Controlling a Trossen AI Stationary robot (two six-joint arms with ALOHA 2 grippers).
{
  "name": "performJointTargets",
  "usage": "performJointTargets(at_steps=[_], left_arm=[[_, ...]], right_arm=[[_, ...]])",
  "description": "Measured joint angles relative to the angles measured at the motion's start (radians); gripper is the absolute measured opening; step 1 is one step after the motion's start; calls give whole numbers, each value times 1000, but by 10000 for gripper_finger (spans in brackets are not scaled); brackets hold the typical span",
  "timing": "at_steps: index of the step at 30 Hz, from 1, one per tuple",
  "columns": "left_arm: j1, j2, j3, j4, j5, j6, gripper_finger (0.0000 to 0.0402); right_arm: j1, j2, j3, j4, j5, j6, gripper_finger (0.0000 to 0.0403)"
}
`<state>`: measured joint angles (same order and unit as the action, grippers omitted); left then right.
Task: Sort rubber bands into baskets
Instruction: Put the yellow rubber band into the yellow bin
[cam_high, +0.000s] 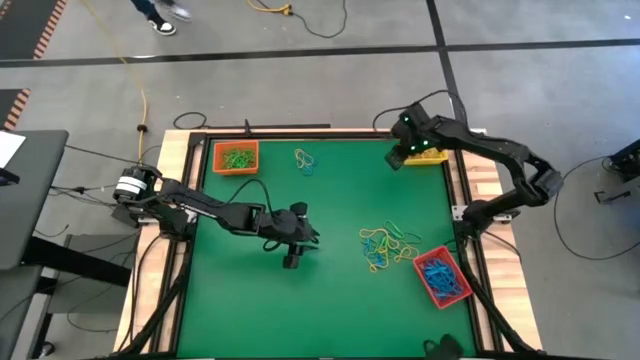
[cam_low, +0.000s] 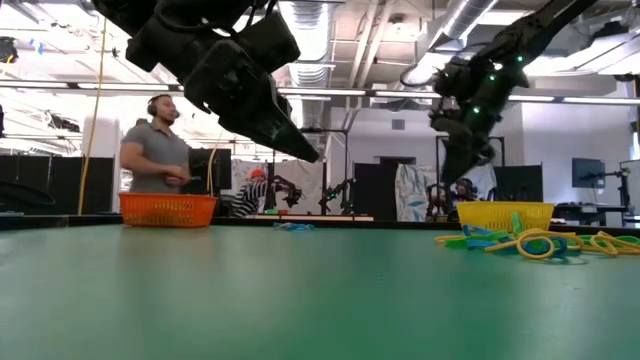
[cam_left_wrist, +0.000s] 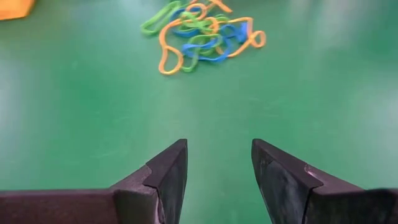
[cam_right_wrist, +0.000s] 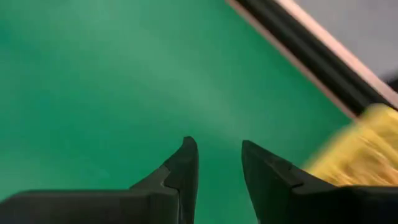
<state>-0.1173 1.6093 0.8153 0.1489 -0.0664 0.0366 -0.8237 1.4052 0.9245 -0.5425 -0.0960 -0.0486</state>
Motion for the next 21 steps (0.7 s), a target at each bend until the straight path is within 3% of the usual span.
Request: performJointTargets(at_steps=[6,11,21], left_arm=[[13,0,0,-3,-99,-3,168],[78,-2,0,-30,-114,-1,168],[272,-74,0,-146,-115,-1,168]], right_arm=[[177,0,0,91,-61,-1,148],[324,0,0,122,-59,20,148],[590,0,0,138,144,94,148]])
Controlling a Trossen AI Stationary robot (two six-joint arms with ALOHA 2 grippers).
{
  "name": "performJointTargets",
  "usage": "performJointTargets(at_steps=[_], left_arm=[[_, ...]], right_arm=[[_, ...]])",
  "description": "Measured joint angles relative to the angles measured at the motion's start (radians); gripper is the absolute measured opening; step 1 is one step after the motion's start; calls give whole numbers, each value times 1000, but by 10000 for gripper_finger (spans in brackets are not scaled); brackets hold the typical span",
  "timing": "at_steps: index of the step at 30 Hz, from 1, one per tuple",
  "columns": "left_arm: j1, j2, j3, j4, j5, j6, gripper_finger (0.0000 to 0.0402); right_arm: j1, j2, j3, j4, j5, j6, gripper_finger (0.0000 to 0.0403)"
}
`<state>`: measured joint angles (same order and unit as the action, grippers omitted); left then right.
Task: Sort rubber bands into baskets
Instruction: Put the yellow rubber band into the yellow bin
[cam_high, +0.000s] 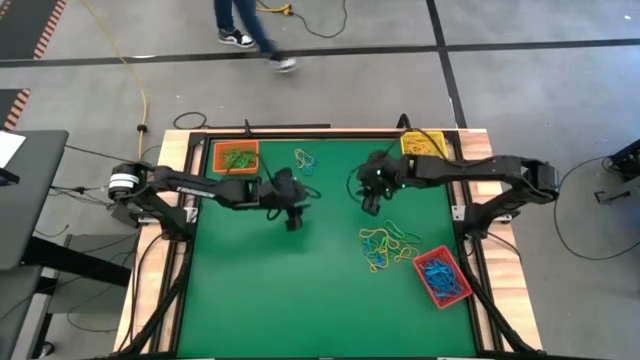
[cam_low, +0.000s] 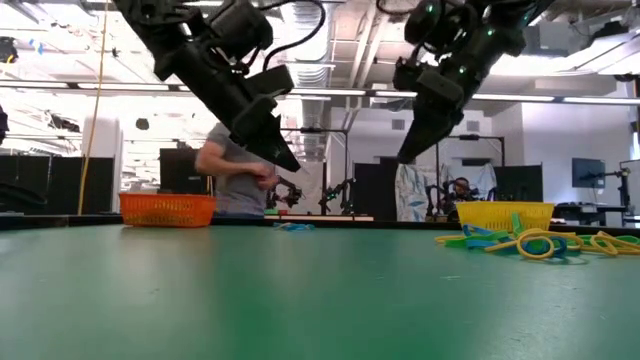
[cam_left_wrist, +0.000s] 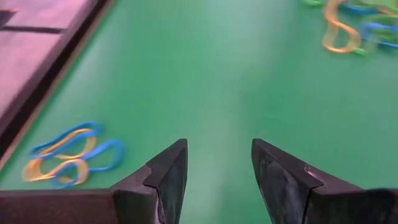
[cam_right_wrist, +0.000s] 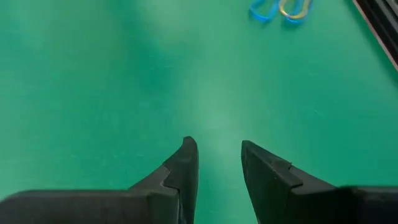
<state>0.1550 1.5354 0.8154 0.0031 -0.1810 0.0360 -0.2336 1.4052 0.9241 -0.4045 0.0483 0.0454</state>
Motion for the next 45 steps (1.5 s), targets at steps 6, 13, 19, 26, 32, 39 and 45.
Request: performJointTargets(at_steps=[6,13,19,26,32,39,45], left_arm=[[133,0,0,2,7,19,168],[283,40,1,-3,158,4,168],[334,45,13,-11,237,22,168],[336,148,143,-108,223,73,168],[362,218,235,-190,222,90,168],[401,322,311,-259,221,58,168],[438,366,338,-260,217,-3,168]], right_arm=[[159,7,0,23,109,59,148],[306,7,-77,170,181,124,148],[365,8,-170,301,216,191,148],[397,8,-243,448,217,240,148],[437,8,-243,436,233,269,148],[471,8,-243,435,300,269,148],[471,8,-243,434,301,269,148]])
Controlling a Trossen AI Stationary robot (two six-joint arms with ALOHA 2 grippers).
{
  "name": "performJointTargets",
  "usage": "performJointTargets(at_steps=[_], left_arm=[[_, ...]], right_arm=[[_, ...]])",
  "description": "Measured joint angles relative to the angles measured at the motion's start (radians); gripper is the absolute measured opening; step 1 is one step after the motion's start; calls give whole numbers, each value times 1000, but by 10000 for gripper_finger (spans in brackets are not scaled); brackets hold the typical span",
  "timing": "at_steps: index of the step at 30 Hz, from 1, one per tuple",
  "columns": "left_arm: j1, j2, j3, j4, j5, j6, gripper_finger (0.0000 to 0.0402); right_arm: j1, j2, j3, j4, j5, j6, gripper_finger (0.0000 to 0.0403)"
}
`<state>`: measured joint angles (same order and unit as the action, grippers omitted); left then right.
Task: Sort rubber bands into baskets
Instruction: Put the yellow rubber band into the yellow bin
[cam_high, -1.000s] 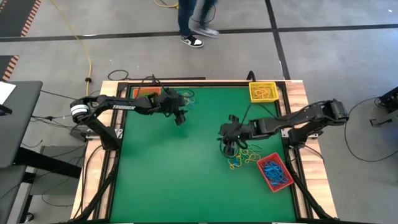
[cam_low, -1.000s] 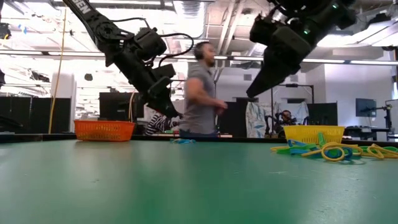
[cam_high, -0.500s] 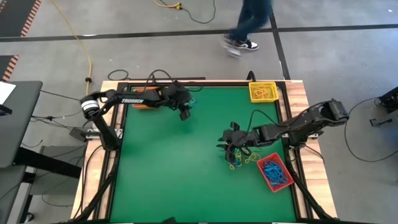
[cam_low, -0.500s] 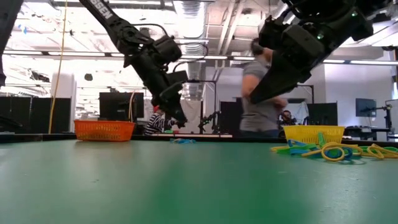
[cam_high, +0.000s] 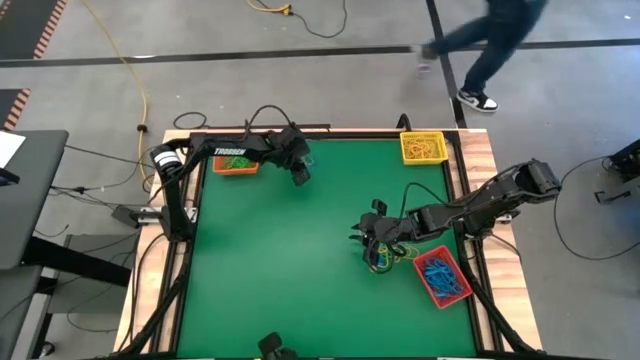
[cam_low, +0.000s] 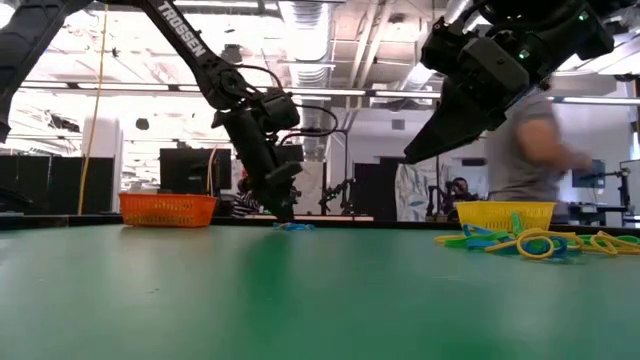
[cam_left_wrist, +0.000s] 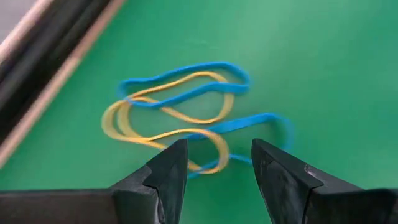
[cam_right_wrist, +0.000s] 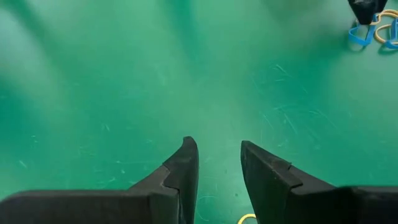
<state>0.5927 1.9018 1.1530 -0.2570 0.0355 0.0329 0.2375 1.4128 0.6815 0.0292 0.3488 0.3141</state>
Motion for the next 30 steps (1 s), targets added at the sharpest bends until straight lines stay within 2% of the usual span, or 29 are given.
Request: performJointTargets(at_steps=[4,8,15,25,30], left_arm=[[14,-1,2,3,-67,-11,168],[26,0,1,-4,-15,-24,165],[23,-1,1,-11,5,-32,144],[4,2,1,-16,-21,-37,142],[2,55,13,-15,-25,-39,142]], right_arm=[[0,0,0,0,0,-5,148],[0,0,0,0,0,-8,148],[-4,0,0,2,-1,-8,148],[-3,0,1,14,-1,-7,148],[-3,0,1,22,-1,-7,148]])
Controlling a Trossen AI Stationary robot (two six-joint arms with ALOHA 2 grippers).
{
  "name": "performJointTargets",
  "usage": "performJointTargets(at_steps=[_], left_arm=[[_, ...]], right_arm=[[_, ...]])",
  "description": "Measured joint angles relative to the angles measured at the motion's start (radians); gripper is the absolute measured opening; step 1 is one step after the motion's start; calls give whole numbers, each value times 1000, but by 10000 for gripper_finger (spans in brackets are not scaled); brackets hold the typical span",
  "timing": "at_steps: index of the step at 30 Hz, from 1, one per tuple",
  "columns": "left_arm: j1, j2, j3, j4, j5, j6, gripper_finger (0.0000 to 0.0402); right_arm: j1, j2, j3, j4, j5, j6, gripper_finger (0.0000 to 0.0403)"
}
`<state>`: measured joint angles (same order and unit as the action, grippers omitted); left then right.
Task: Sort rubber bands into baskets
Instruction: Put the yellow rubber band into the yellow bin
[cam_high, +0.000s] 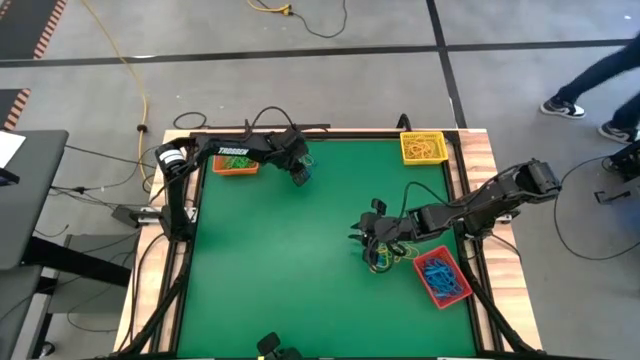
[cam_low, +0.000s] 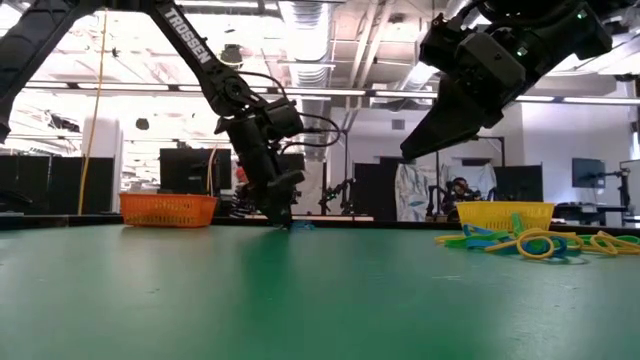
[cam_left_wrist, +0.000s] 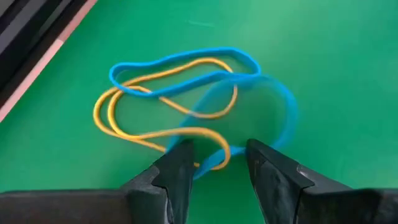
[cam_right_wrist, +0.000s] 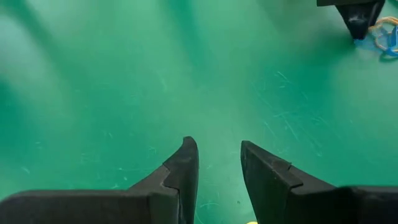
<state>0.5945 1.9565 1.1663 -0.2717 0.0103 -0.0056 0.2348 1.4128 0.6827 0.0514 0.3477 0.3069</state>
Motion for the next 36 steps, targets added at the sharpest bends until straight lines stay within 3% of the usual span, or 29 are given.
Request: performJointTargets(at_steps=[7,16,30,36], left_arm=[[-1,36,54,-25,-14,-7,123],[-2,45,122,-77,38,64,8],[-37,44,183,-204,1,102,0],[-65,43,271,-311,-6,127,0]], right_arm=[[0,0,0,1,0,7,148],[0,0,0,-5,-1,7,148],[0,0,0,-6,-1,7,148],[0,0,0,-7,-1,7,148]])
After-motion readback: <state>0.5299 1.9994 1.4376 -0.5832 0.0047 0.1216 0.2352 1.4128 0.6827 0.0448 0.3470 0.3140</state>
